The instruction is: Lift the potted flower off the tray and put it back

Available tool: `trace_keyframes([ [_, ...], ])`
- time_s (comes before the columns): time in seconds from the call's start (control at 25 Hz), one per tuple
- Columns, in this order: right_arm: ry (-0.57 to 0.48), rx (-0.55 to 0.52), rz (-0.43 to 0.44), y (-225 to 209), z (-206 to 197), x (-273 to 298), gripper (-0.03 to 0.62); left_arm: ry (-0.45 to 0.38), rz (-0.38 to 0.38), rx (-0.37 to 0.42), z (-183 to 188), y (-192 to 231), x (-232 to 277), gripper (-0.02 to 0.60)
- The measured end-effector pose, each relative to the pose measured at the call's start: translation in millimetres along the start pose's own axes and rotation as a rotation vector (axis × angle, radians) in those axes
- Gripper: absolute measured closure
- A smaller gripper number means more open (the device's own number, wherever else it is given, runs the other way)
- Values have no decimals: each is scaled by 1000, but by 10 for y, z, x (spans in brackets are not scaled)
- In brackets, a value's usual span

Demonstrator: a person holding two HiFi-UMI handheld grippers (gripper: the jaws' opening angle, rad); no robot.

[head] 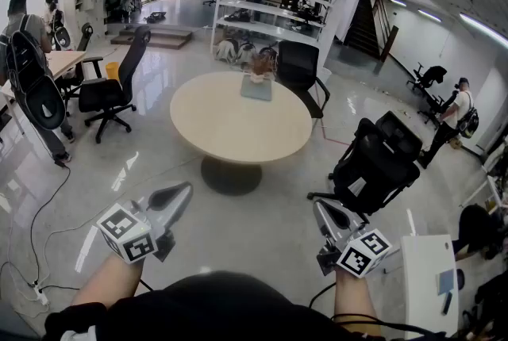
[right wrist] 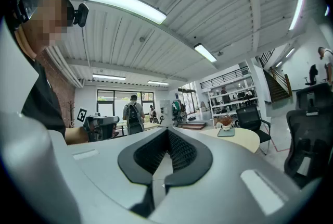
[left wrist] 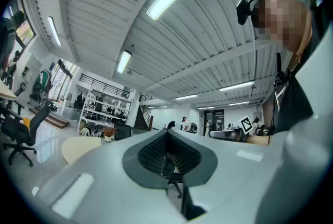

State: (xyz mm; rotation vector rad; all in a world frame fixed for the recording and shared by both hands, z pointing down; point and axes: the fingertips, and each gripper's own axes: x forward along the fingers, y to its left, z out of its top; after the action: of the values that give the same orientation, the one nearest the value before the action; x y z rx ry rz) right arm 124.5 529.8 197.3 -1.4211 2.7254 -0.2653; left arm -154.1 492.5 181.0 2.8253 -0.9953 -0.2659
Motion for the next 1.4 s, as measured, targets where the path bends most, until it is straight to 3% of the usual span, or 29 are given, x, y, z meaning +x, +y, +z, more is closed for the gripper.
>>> trace_keyframes([
  [0.76, -37, 24, 16, -171, -3, -91, 580, 6, 1, -1, -37, -161, 159, 583],
  [1.4, -12, 38, 42, -628, -60, -616, 580, 38, -13, 6, -285, -773, 693, 583],
])
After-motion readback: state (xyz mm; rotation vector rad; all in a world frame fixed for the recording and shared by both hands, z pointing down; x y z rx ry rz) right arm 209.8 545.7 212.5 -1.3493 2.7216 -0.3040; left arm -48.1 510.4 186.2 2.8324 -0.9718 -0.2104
